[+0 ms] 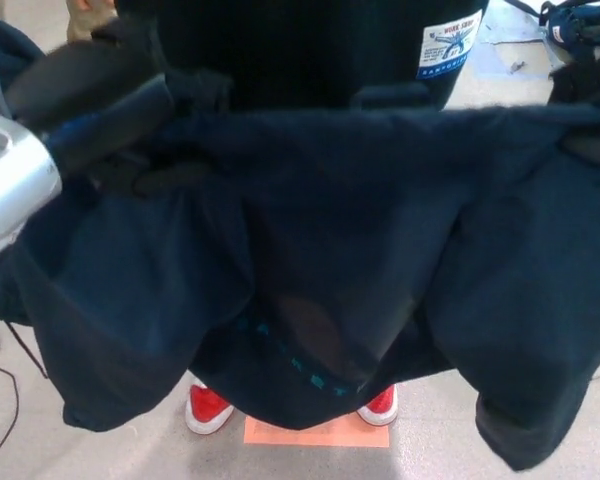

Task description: A person hands a coat to the robot and the robot grabs it with both hands and holds it while the person wears the coat.

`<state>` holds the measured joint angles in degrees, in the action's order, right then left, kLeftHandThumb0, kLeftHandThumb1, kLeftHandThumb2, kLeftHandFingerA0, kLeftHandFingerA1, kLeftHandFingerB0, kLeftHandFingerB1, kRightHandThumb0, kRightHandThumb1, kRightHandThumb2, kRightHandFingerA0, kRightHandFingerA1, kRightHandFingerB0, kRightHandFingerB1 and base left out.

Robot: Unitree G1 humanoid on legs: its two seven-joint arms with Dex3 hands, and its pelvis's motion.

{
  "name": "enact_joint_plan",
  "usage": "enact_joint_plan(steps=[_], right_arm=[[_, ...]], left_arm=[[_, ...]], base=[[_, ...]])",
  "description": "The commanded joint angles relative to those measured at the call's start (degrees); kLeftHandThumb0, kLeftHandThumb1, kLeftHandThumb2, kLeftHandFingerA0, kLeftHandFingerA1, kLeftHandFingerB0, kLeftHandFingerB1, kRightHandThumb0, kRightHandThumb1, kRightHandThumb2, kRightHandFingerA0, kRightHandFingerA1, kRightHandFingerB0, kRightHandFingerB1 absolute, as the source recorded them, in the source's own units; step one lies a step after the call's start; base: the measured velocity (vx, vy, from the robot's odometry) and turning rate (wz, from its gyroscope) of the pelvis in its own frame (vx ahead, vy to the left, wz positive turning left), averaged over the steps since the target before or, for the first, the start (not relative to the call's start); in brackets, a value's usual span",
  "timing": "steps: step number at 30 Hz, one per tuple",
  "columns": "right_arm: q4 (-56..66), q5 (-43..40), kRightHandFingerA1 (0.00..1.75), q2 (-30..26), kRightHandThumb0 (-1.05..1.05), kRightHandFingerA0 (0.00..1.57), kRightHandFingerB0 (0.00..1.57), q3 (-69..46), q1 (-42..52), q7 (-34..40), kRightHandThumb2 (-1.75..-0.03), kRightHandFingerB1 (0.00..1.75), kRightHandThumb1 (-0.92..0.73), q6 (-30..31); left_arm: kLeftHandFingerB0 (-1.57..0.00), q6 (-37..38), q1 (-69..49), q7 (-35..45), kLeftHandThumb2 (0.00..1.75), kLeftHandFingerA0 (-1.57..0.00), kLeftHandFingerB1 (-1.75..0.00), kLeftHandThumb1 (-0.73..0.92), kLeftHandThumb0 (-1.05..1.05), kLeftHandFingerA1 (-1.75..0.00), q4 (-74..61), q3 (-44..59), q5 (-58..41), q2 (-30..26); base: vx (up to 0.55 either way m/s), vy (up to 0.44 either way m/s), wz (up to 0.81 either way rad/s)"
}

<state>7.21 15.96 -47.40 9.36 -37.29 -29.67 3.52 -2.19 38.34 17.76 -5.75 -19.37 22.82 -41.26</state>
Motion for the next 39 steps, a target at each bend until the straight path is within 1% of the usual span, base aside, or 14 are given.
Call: enact_joint_plan(steps=[1, 2, 9, 10, 13, 14, 15, 17, 25, 26, 29, 30, 32, 39], right_arm=[[-14.9, 11.4, 1.28, 2.6, -0.37, 1.01, 0.97, -8.7, -18.8, 30.1, -0.66, 0.94, -0.87, -4.0], [-15.6, 11.8, 1.53, 2.4, -0.38, 0.9, 0.9, -8.3, -20.2, 30.2, -0.71, 1.13, -0.88, -3.3], [-22.0, 11.7, 1.62, 1.9, -0.39, 0.77, 0.66, -8.5, -28.1, 34.7, -0.71, 1.25, -0.87, -7.1], [-23.4, 11.4, 1.75, 1.6, -0.43, 0.74, 0.64, -8.5, -30.0, 34.6, -0.68, 1.55, -0.9, -7.5], [-25.0, 10.9, 1.75, 1.3, -0.43, 0.78, 0.67, -8.5, -32.9, 33.9, -0.68, 1.55, -0.92, -7.1], [-27.3, 10.9, 1.67, 0.7, -0.41, 0.82, 0.79, -8.4, -35.5, 34.8, -0.72, 1.27, -0.9, -8.6], [-28.4, 10.9, 1.67, 0.5, -0.41, 0.82, 0.79, -8.3, -36.5, 35.2, -0.72, 1.27, -0.9, -9.5], [-30.7, 10.4, 1.75, 0.2, -0.38, 0.83, 0.7, -8.4, -38.9, 36.0, -0.69, 1.52, -0.87, -11.4], [-38.5, 13.0, 1.75, -1.1, -0.39, 0.88, 0.71, -5.6, -49.9, 37.5, -0.67, 1.65, -0.89, -12.1], [-40.7, 12.5, 1.72, -1.2, -0.46, 0.97, 0.81, -5.2, -52.8, 37.0, -0.68, 1.29, -0.75, -12.8], [-43.7, 12.6, 1.75, -1.3, -0.38, 0.9, 0.78, -4.3, -57.4, 36.4, -0.65, 1.35, -0.86, -13.4], [-44.7, 12.6, 1.75, -1.3, -0.4, 0.88, 0.69, -4.0, -58.6, 36.3, -0.66, 1.55, -0.88, -13.8], [-46.7, 12.7, 1.75, -1.5, -0.41, 0.94, 0.75, -3.4, -60.6, 36.6, -0.66, 1.64, -0.89, -14.8], [-54.5, 13.6, 1.75, -2.1, -0.42, 0.96, 0.74, -1.1, -70.7, 36.8, -0.69, 1.6, -0.83, -17.7]], left_arm=[[-0.79, 8.3, 18.9, -36.0, 0.64, -1.0, -1.5, 0.81, -0.36, -1.56, 16.5, 7.6, 15.8, 1.4], [-0.85, 8.2, 20.5, -36.4, 0.68, -1.02, -1.37, 0.78, -0.36, -1.54, 17.6, 7.6, 16.0, 1.0], [-0.77, 10.1, 29.4, -43.0, 0.71, -0.91, -1.55, 0.83, -0.39, -1.71, 26.5, 6.8, 17.9, -1.7], [-0.75, 10.1, 31.2, -43.3, 0.66, -0.94, -1.67, 0.85, -0.42, -1.75, 28.0, 6.7, 17.7, -1.9], [-0.76, 10.4, 33.7, -44.2, 0.67, -0.95, -1.69, 0.86, -0.42, -1.75, 30.4, 6.3, 17.9, -2.2], [-0.73, 10.6, 35.9, -45.4, 0.67, -0.93, -1.68, 0.89, -0.44, -1.75, 32.5, 5.5, 18.9, -2.9], [-0.73, 10.7, 36.8, -45.9, 0.67, -0.93, -1.68, 0.89, -0.44, -1.75, 33.4, 5.1, 19.3, -3.2], [-0.73, 13.4, 39.1, -48.4, 0.65, -0.92, -1.66, 0.84, -0.36, -1.75, 36.3, 4.7, 19.1, -3.6], [-0.81, 16.1, 47.5, -51.2, 0.69, -0.96, -1.35, 0.79, -0.38, -1.64, 44.0, 3.8, 18.7, -4.2], [-0.81, 15.5, 49.5, -50.8, 0.65, -0.97, -1.4, 0.84, -0.4, -1.6, 45.2, 3.6, 18.7, -4.2], [-0.82, 15.3, 53.1, -49.0, 0.72, -0.9, -1.51, 0.82, -0.42, -1.7, 47.5, 3.5, 17.7, -3.9], [-0.77, 15.8, 54.4, -49.7, 0.71, -0.91, -1.54, 0.83, -0.39, -1.75, 48.8, 3.2, 17.8, -3.9], [-0.8, 16.6, 56.4, -50.9, 0.72, -0.91, -1.49, 0.83, -0.41, -1.69, 50.9, 2.2, 18.5, -4.0], [-0.65, 18.0, 67.6, -54.3, 0.65, -0.91, -1.7, 0.83, -0.41, -1.75, 59.5, -1.6, 20.7, -3.7]], base=[[0.0, 0.0, 0.0], [0.0, 0.0, 0.0], [0.0, 0.0, 0.0], [0.0, 0.0, 0.0], [0.0, 0.0, 0.0], [0.0, 0.0, 0.0], [0.0, 0.0, 0.0], [0.0, 0.0, 0.0], [0.0, 0.0, 0.0], [0.0, 0.0, 0.0], [0.0, 0.0, 0.0], [0.0, 0.0, 0.0], [0.0, 0.0, 0.0], [0.0, 0.0, 0.0]])
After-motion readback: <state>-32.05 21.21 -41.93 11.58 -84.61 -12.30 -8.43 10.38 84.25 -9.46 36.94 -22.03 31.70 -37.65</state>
